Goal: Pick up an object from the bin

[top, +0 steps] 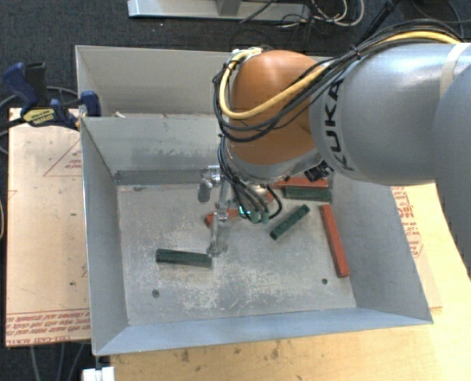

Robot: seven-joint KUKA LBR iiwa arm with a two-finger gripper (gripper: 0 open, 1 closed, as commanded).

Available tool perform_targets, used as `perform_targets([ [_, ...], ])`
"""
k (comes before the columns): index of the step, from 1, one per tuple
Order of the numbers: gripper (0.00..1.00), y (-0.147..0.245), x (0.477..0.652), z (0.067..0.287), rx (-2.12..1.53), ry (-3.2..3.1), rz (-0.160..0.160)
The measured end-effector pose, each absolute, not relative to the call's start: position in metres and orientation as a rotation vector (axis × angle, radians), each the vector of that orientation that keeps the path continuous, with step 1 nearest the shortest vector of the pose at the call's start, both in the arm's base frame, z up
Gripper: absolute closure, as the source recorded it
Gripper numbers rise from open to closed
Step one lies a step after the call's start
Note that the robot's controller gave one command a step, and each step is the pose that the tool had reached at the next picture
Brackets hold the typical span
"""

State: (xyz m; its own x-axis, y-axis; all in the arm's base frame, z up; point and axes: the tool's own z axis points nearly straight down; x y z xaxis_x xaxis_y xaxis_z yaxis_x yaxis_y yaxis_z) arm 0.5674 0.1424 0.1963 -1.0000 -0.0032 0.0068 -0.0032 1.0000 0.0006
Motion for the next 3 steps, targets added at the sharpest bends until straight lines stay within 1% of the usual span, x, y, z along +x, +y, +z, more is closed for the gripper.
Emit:
perform_targets([
  [1,0.0,0.16,0.508,0.067,0.045,-3.138,-0.002],
  [2,1.0,0.16,0.511,0.072,0.04,-3.143,-0.005],
  [3,1.0,0.157,0.523,0.201,-0.017,-3.152,-0.006],
])
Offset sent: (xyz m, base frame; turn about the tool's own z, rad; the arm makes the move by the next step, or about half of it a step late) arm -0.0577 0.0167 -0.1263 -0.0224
